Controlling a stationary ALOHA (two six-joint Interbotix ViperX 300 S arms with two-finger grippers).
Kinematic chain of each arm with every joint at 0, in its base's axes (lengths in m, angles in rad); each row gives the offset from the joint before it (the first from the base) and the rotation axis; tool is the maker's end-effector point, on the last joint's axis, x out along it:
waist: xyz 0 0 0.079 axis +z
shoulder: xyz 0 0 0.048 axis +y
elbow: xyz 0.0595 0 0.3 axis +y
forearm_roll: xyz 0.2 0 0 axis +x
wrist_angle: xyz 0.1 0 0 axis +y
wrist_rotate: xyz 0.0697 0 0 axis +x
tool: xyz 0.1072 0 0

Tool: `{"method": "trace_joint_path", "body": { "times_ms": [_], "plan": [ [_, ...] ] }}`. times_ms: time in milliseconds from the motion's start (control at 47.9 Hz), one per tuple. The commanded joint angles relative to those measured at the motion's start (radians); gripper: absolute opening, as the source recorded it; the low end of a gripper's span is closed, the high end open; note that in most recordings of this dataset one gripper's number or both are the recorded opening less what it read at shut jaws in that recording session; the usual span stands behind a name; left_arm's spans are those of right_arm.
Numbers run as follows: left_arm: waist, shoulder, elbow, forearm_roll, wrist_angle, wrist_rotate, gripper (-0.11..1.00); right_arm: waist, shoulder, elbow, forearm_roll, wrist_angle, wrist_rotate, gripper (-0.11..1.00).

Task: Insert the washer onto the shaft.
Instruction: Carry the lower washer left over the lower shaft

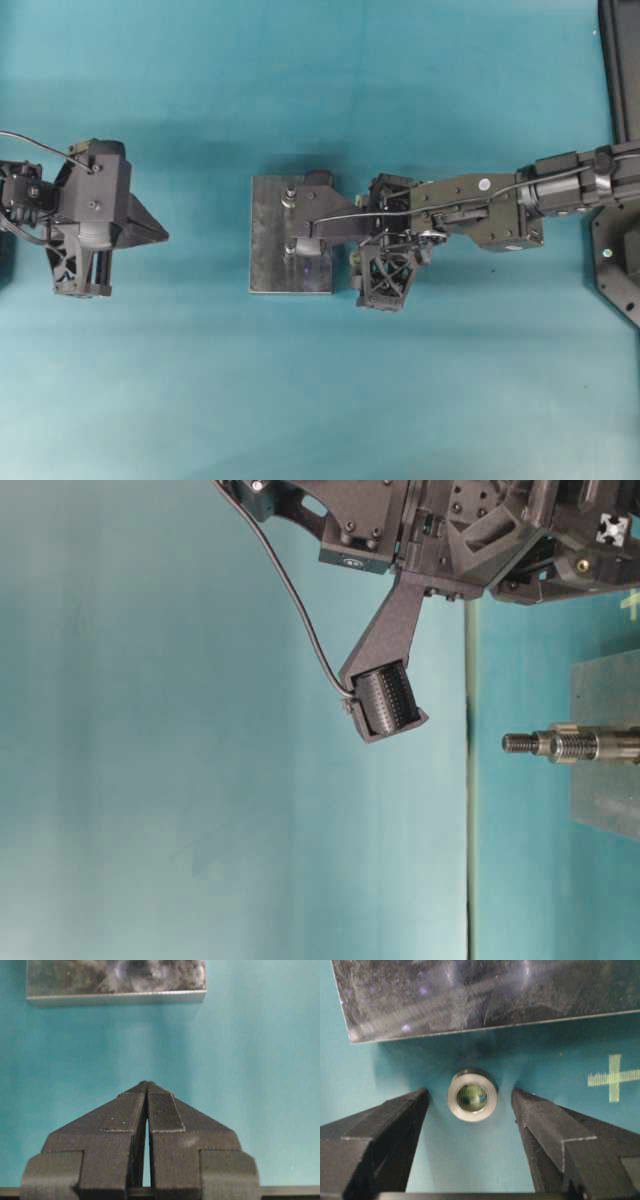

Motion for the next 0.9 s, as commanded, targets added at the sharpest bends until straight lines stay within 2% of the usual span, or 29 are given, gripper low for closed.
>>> {"method": "trace_joint_path", "body": {
  "times_ms": [0,229,459,730,876],
  "plan": [
    [-0.002,-0.005,-0.012,0.003,-0.012,-0.002,0.0,-0.006,-0.012,-0.015,-0.003,-0.018,0.012,0.74],
    [-0.002,-0.005,-0.011,0.003,-0.012,-0.003,0.0,-0.005,-0.012,-0.012,-0.003,-0.018,0.011,0.61],
    [-0.002,-0.003,-0.011,0.003,-0.012,-0.003,0.0,0.0,-0.012,-0.012,-0.003,0.005,0.002,0.32],
    [-0.002,-0.003,-0.014,0.003,-0.012,-0.003,0.0,-0.003,-0.086,-0.035,-0.008,0.052,0.008,0.32],
    [-0.002,-0.003,-0.014,0.003,-0.014,-0.003,0.0,-0.006,-0.133,-0.098,-0.008,0.114,0.011,0.32]
  ]
}}
